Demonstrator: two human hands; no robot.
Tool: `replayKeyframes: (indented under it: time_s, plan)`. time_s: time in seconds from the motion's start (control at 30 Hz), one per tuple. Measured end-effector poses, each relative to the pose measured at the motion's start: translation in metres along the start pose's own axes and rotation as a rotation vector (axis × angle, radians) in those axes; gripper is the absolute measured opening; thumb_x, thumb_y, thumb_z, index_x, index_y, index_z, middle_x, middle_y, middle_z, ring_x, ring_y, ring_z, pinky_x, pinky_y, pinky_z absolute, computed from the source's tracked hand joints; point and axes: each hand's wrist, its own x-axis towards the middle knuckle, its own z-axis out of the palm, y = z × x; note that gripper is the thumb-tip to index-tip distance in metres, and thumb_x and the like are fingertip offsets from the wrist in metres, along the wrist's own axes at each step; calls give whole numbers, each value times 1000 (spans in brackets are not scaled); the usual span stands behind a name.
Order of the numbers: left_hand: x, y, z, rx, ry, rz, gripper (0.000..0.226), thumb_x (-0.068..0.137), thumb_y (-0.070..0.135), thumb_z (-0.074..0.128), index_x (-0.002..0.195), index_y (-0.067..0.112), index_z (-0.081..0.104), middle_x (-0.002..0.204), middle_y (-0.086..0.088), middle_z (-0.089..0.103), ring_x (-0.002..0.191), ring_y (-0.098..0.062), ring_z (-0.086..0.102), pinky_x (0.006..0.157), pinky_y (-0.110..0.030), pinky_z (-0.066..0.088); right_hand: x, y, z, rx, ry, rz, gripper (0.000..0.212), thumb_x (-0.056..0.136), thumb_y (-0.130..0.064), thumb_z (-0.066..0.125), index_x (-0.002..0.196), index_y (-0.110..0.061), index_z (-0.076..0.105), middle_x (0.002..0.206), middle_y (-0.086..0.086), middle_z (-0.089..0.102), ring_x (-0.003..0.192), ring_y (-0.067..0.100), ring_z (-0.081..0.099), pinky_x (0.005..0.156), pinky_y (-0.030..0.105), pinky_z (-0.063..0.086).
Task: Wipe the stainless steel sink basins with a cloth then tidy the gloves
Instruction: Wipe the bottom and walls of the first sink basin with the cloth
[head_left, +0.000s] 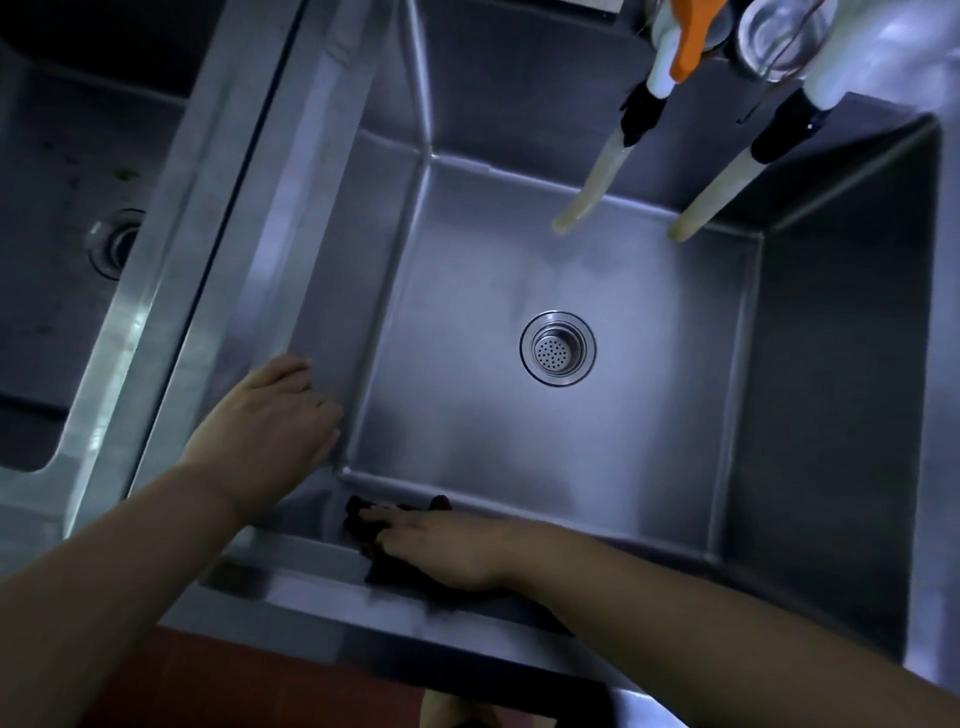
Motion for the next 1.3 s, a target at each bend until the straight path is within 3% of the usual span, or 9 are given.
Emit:
replayKeyframes:
  time_s: [0.2, 0.27, 0.37, 0.47, 0.57, 0.77, 0.87, 1.1, 1.3]
  plan:
    - [-3, -3, 12, 1, -33, 7, 24, 76, 21, 45, 56, 18, 58, 52, -8, 56, 59, -29, 58, 88, -43, 38, -85, 39, -1, 183, 39, 232, 44, 101, -27, 28, 144, -20, 36, 152, -6, 31, 132, -1, 32, 103, 17, 16]
    - [-9, -8, 29, 63, -94, -18, 23, 75, 22, 43, 59, 18, 58, 55, -8, 56, 64, -30, 57, 86, -47, 40, -114, 55, 0, 325, 54, 358, 45, 98, -32, 29, 142, -32, 37, 139, -12, 45, 86, -32, 44, 86, 10, 27]
    - [-7, -9, 56, 143, -50, -50, 25, 75, 18, 42, 66, 6, 62, 64, -16, 58, 70, -34, 60, 81, -54, 45, -159, 89, 4, 381, 65, 511, 49, 91, -46, 33, 140, -45, 34, 132, -9, 56, 42, -12, 46, 55, 12, 34]
    - [1, -3, 52, 71, -146, 45, 5, 62, 3, 57, 66, 3, 59, 59, -15, 53, 57, -30, 56, 63, -44, 41, -197, 119, 0, 264, -10, 606, 73, 73, -70, 28, 142, -48, 25, 141, 5, 49, 100, 11, 64, 89, 36, 52]
    - [5, 5, 36, 76, -206, 88, 32, 42, 5, 75, 72, 2, 65, 62, -13, 55, 55, -29, 55, 56, -38, 34, -216, 161, 3, 25, -147, 727, 68, 88, -66, 19, 149, -34, 20, 157, -4, 21, 142, 22, 25, 117, 49, 15]
    - [40, 56, 12, -94, -134, 71, 25, 41, 2, 76, 64, 1, 65, 55, -15, 58, 47, -33, 59, 45, -36, 47, -164, 168, 8, 180, -25, 981, 75, 84, -68, 41, 142, -22, 34, 149, 4, 38, 134, 26, 37, 109, 38, 23]
    - [55, 75, 11, -77, -148, 187, 23, 57, 13, 44, 62, 6, 66, 57, -11, 59, 49, -29, 59, 46, -32, 49, -114, 149, 6, 180, 4, 900, 84, 78, -70, 46, 143, -21, 27, 145, 7, 39, 135, 34, 30, 111, 47, 16]
    - [81, 95, 24, -13, -334, 79, 38, 74, 16, 65, 111, 11, 57, 101, -7, 60, 92, -25, 56, 76, -33, 43, 1, 85, -1, 150, -109, 321, 56, 94, -53, 33, 140, -20, 36, 151, -1, 29, 141, 22, 22, 111, 60, -9]
    - [105, 107, 29, -65, -363, -21, 39, 61, 14, 75, 98, 13, 63, 89, -4, 62, 82, -23, 60, 68, -31, 45, -60, 133, -2, 291, -75, 457, 48, 100, -31, 31, 146, -17, 29, 155, 2, 23, 140, 22, 19, 118, 39, 3]
